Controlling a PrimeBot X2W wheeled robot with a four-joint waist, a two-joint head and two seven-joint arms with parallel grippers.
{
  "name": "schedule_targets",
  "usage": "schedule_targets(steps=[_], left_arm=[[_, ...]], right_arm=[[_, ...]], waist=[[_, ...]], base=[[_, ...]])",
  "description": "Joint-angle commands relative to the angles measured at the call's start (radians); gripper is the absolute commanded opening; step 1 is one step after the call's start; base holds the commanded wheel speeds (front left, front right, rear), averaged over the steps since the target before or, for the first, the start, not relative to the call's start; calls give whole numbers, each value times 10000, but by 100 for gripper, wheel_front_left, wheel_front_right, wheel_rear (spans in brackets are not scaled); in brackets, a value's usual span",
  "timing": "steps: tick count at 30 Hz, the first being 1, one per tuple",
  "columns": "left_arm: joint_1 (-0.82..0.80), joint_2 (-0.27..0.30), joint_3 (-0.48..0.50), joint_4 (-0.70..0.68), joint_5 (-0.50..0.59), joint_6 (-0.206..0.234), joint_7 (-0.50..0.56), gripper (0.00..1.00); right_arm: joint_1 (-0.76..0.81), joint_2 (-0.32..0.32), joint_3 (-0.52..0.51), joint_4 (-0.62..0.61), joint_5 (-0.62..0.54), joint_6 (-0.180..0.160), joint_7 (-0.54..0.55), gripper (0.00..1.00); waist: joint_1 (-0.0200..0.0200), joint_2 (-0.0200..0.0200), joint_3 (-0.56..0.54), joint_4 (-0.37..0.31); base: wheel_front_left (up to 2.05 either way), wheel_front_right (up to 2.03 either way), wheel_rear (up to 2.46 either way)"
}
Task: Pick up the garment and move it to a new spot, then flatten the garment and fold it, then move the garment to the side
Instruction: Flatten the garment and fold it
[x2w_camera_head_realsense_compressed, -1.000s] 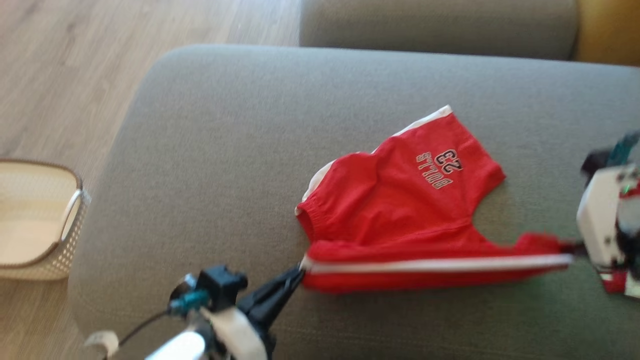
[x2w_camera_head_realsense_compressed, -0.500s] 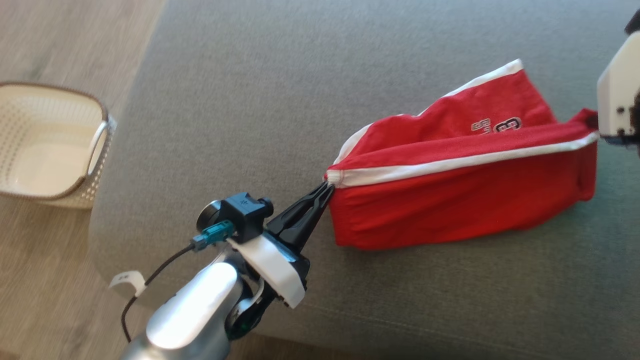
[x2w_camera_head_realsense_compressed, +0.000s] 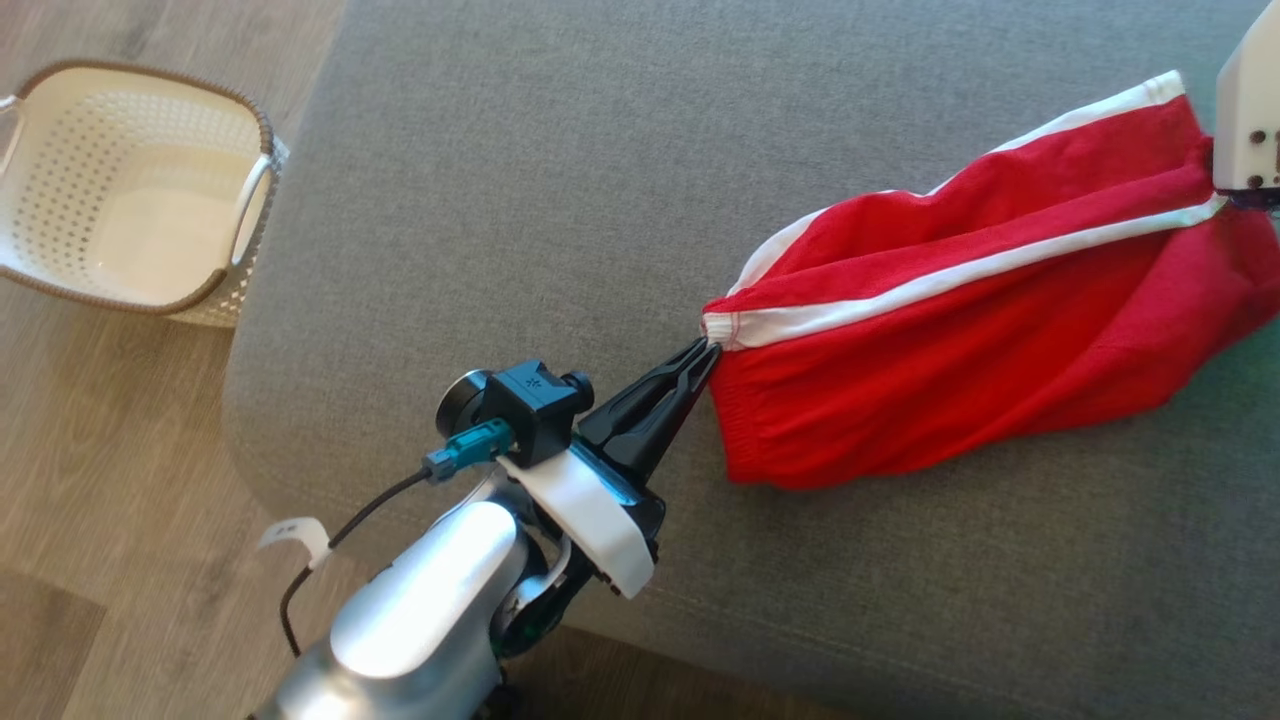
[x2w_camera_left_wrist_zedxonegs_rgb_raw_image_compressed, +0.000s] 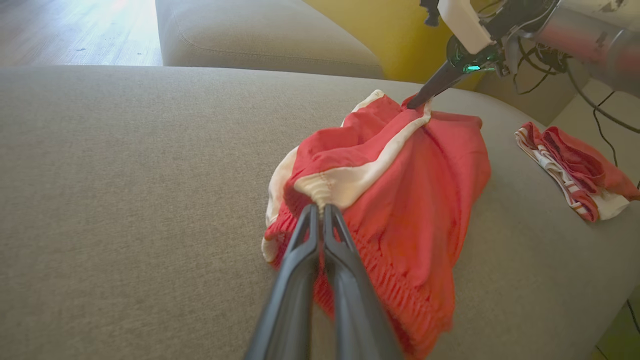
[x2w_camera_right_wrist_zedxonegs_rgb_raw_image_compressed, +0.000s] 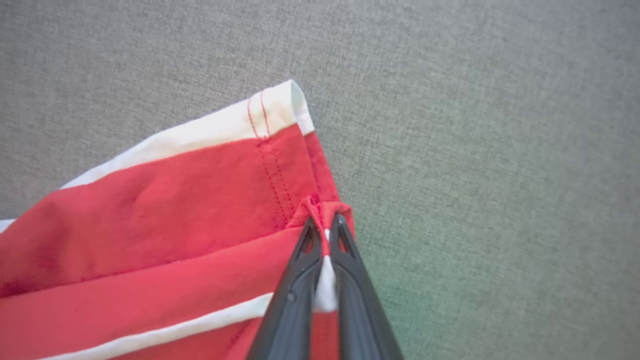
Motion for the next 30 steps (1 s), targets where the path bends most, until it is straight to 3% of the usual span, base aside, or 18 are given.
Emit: schedule_targets(steps=[1,13,14,15,16,24,26,27,30], left_arm=[[-335,43,418,-330,79,11,-123,0],[-367,-210,767,-339,130,10,-124,0],[-356,-225,816,-331,144,10,-124,0],[-342,-241,864,-318,159,10,-124,0],[-329,-257,902,-304,177,10,-124,0],[-267,-392,1278,-51,403,10,-124,0],[-251,-398,1455,44,492,10,-124,19],[-236,-403,1553,102,548,10,-124,33],[-173,-417,1847,280,699,10,-124,87]], right_arm=[[-521,194,35,-195,-137,-4,-145,0],[-1057,90,351,474,-268,-4,-652,0],[-1093,72,388,529,-260,-4,-680,11],[-1130,30,468,546,-295,-4,-760,73],[-1166,-38,475,574,-360,-4,-862,100],[-1441,-6,247,797,-910,-4,-2827,100],[-1471,2,346,949,-899,-4,-3307,100],[-1476,-8,453,1014,-869,-4,-3567,100],[-1451,-72,716,1138,-717,-4,-4492,100]], waist=[[0,0,98,97],[0,0,226,214],[0,0,226,216],[0,0,228,216],[0,0,233,213],[0,0,196,72],[0,0,147,-25],[0,0,116,-82],[0,0,0,-289]], base=[[0,0,0],[0,0,0],[0,0,0],[0,0,0],[0,0,0],[0,0,0],[0,0,0],[0,0,0],[0,0,0]])
